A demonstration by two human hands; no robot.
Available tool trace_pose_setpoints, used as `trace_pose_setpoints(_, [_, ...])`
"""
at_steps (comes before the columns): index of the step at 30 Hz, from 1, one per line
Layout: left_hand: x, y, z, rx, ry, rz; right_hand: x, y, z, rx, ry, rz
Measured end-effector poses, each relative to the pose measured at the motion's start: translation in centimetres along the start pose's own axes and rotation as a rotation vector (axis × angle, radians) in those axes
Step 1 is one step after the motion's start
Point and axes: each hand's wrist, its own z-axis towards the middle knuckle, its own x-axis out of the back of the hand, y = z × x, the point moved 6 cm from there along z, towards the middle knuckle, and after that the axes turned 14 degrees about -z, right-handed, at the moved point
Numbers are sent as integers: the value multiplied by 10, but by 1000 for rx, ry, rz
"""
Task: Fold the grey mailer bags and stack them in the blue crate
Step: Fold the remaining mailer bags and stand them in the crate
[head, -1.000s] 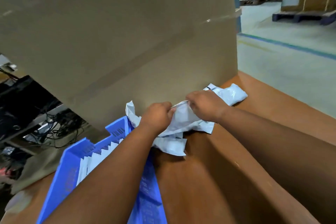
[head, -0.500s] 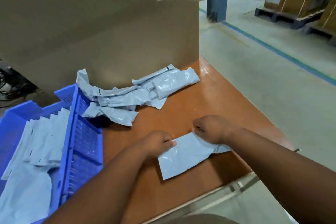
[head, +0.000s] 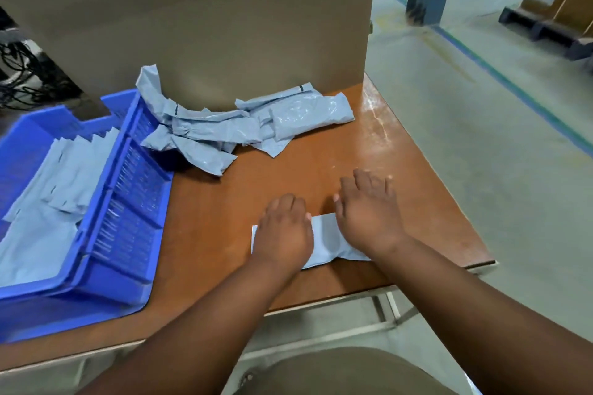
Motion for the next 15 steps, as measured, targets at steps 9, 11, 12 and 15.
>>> trace_pose_setpoints(9, [-65,21,-19,164,-136,18,-53,-13,-30,177,-231,16])
trace_pose_setpoints(11, [-66,21,-18,174,-161,27,-55,-13,-27,202,-256,0])
trace_pose_setpoints(12, [-67,21,-17,178,-166,27,-56,-13,-26,207,-259,-4])
trace_pose_setpoints(15, [-70,19,-17,193,-194,28,-59,-12,-26,212,-268,-9])
